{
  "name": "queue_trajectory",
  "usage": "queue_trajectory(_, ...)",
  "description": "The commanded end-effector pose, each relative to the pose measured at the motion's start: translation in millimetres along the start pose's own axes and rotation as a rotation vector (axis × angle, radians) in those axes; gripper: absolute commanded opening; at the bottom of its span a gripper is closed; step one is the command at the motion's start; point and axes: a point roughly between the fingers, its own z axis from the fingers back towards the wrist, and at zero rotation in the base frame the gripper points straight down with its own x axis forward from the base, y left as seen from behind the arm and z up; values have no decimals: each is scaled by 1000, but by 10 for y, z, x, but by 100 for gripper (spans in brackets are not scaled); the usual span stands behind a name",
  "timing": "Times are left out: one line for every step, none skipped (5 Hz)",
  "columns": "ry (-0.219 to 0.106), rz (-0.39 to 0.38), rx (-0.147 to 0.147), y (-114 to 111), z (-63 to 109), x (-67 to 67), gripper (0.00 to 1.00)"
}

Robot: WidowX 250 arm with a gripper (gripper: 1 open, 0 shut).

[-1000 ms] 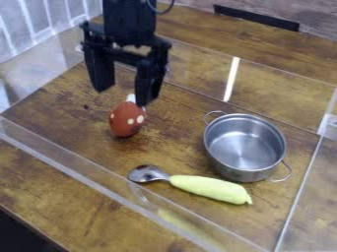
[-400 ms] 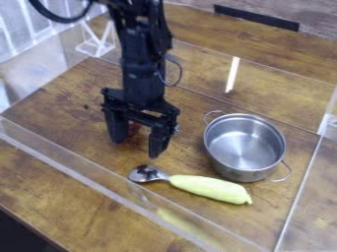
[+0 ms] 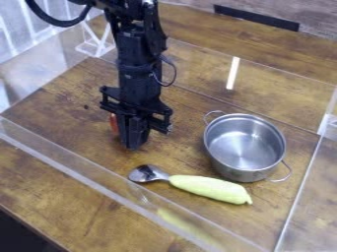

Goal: Put the mushroom in the silver pot

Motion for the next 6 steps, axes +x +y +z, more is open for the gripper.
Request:
queue_trajectory(-129, -54, 33, 74, 596, 22, 0)
queue_trajectory(-170, -36, 55, -8, 1104, 47, 0)
queue_trajectory(-211, -35, 61, -119, 1214, 145, 0)
queue_trajectory(-199, 1, 60, -84, 993, 142, 100)
queue_trajectory(-184, 38, 60, -46, 760, 155, 100)
queue_trajectory(-175, 66, 61, -63, 656, 213, 100)
